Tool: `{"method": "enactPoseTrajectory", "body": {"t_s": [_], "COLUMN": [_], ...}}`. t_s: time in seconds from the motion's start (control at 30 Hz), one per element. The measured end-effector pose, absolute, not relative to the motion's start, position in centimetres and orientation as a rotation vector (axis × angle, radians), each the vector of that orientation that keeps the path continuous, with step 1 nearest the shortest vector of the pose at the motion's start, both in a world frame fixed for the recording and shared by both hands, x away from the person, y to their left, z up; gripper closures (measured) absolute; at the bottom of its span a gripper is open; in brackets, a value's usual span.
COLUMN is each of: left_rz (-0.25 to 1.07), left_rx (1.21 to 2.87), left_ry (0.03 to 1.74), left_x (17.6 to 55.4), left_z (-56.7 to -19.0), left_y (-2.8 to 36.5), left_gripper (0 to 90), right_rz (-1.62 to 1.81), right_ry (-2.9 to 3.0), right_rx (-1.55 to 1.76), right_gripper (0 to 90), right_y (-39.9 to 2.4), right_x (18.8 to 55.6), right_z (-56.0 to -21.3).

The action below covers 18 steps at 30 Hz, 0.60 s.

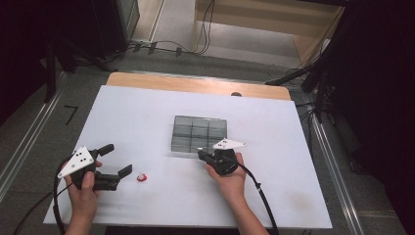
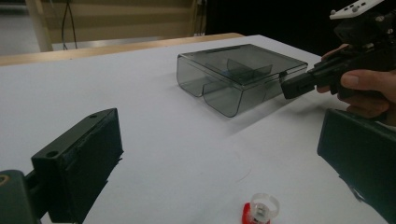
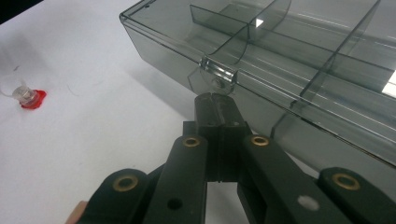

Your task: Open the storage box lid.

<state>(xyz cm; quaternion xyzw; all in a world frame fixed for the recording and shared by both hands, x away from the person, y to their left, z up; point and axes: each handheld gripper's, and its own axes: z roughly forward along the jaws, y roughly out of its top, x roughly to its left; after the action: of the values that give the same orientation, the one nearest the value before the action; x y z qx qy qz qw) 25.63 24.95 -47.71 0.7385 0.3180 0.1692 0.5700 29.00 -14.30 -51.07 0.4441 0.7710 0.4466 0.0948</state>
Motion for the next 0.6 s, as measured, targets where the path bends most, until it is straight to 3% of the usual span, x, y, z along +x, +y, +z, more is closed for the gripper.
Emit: {"method": "enactPoseTrajectory", "body": {"t_s": [0.6], "left_rz": [0.344], "left_rx": [1.768], "left_ry": [0.647], "left_x": [25.1], "left_z": [-45.8], "left_y": [21.7], "left_gripper": [0.0], "right_rz": [1.378], "right_ry": [2.264], "right_rx": [1.273], "right_gripper": [88.2], "right_y": [-14.5], "right_x": [28.9], "right_z": [-49.3]}}
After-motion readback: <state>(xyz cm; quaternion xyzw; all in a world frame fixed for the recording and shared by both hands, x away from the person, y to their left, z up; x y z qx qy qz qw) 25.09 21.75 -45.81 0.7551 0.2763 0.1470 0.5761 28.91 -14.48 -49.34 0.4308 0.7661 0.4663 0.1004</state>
